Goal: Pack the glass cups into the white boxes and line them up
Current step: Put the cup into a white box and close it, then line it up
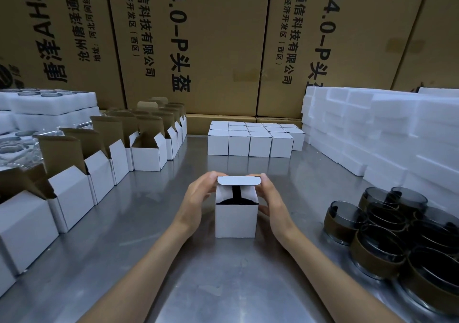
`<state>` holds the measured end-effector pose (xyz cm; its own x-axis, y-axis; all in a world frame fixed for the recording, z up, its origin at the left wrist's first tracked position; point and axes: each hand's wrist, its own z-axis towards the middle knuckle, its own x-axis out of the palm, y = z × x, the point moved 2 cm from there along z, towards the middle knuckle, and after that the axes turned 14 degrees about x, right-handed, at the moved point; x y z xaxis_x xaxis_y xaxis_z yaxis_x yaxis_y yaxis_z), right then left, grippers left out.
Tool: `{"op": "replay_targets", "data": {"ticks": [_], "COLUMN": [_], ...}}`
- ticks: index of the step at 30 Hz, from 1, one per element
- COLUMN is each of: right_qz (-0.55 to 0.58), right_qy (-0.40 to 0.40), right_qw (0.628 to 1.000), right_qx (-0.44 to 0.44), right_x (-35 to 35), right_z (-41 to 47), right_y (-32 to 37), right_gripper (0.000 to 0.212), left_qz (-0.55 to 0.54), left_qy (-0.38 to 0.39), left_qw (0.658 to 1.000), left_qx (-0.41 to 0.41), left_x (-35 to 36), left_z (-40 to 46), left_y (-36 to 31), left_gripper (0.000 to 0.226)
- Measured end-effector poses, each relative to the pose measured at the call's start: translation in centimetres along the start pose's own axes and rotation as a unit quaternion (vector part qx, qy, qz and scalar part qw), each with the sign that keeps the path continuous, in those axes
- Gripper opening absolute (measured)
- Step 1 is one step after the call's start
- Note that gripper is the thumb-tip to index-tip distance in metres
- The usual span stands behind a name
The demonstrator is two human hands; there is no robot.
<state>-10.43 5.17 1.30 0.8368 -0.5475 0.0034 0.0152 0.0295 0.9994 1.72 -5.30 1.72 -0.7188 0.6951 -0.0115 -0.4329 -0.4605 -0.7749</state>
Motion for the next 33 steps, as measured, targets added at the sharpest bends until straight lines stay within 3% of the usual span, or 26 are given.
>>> {"op": "replay_targets", "data": {"ticks": [4,8,14,19,24,33], "right_qz": [-0.009,-0.021,-0.016,-0.001,-0.019,-0.029], "right_qy": [-0.005,-0.011,0.004,0.016,0.004,-0.005], "right_qw": [1.000,1.000,1.000,1.000,0.999,0.999], "right_qx": [0.017,0.018,-0.001,-0.004,-0.035,-0.039], "right_x": [0.0,-0.1,-0.1,0.0,-0.1,-0.1], "right_z": [0.1,0.1,-0.1,-0.1,0.3,0.6], "right_y": [-0.2,0.0,0.0,-0.1,-0.2,-0.3], "right_gripper": [0.046,0.055,0.051,0.048,0.033,0.032], "left_qz": [-0.056,-0.049,0.017,0.082,0.073,0.076], "left_qy": [0.011,0.045,0.078,0.100,0.093,0.089], "left_qw": [0.997,0.997,0.997,0.992,0.993,0.993], "left_qx": [-0.059,-0.031,-0.003,0.004,0.001,-0.008], "left_x": [0.4,0.7,0.3,0.0,0.2,0.3], "left_z": [0.2,0.2,0.3,0.0,-0.1,-0.1], "left_y": [-0.4,-1.0,-1.0,-0.8,-1.0,-1.0], "left_gripper": [0.055,0.050,0.030,0.035,0.036,0.030]}}
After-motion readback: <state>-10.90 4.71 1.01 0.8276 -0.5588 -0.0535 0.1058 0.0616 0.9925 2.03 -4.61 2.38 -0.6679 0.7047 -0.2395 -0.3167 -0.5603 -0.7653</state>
